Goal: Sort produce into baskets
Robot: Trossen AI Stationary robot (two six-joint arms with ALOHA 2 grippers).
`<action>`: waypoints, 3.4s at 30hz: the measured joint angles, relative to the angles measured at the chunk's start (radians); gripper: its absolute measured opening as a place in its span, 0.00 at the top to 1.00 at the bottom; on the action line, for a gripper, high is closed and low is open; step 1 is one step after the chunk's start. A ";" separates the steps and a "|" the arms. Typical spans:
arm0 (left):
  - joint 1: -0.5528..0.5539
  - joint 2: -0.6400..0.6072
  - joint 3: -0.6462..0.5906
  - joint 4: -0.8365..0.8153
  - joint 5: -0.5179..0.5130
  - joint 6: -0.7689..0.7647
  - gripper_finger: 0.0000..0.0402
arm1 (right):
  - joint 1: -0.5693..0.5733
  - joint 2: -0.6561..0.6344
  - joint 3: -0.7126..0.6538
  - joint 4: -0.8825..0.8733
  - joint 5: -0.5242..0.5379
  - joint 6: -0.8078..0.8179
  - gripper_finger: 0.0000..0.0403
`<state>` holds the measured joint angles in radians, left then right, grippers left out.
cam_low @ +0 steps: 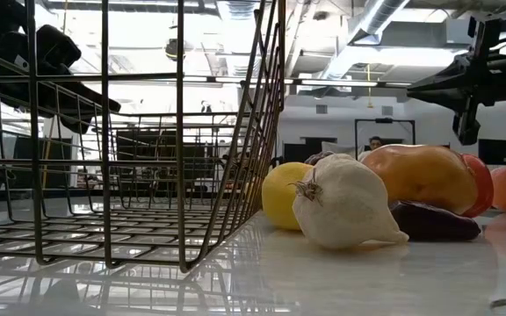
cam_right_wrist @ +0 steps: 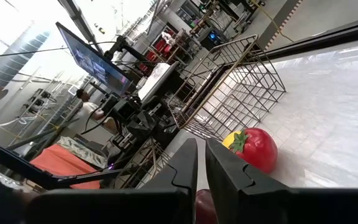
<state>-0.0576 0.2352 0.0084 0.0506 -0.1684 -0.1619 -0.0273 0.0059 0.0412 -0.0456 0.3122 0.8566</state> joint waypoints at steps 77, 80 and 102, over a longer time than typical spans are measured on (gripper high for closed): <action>0.000 0.007 0.030 0.294 -0.482 -1.057 1.00 | -0.036 0.000 0.000 0.156 -0.078 0.216 0.85; 0.001 0.007 0.031 0.278 -0.493 -1.076 1.00 | -0.031 0.000 0.001 0.158 -0.079 0.210 0.85; 0.011 0.016 0.034 0.384 -0.458 -1.037 1.00 | -0.032 0.558 0.404 0.012 -0.146 -0.135 0.85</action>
<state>-0.0471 0.2512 0.0419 0.4341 -0.6268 -1.1991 -0.0597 0.5634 0.4454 -0.0332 0.1660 0.7220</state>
